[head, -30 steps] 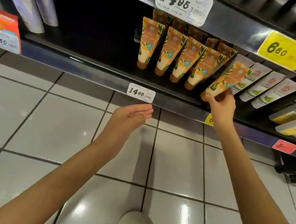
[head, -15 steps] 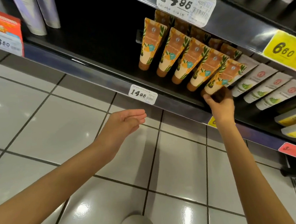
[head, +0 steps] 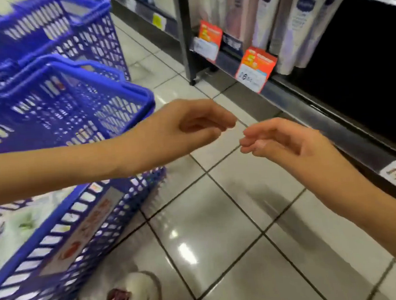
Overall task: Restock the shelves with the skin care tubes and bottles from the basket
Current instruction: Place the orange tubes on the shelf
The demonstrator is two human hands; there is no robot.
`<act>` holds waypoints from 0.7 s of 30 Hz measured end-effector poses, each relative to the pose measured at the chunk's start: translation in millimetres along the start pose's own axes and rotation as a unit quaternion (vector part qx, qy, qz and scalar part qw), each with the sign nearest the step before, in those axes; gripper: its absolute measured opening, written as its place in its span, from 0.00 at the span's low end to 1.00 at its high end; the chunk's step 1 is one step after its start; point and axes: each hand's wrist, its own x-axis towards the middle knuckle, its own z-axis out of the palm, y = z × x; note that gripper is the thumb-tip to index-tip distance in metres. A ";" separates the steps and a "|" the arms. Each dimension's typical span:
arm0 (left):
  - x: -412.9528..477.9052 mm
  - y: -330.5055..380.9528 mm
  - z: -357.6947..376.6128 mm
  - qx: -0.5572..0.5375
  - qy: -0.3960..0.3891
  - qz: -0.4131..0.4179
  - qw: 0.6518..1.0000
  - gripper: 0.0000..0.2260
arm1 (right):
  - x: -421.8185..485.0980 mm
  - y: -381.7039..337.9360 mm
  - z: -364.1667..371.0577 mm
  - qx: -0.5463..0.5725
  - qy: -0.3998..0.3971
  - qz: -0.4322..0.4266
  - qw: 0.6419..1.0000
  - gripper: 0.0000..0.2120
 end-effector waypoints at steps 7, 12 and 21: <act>-161.6 -77.3 -133.3 0.006 0.312 -0.144 0.939 0.12 | 52.8 -40.8 88.0 -0.009 -0.166 -0.075 0.983 0.22; -247.1 -146.5 -153.1 0.033 0.347 -0.292 0.891 0.14 | 89.9 -67.0 154.3 -0.026 -0.287 -0.051 0.956 0.21; -276.1 -198.8 -94.7 -0.185 0.283 -0.464 0.819 0.03 | 133.0 -77.2 263.0 -0.135 -0.414 0.128 0.891 0.03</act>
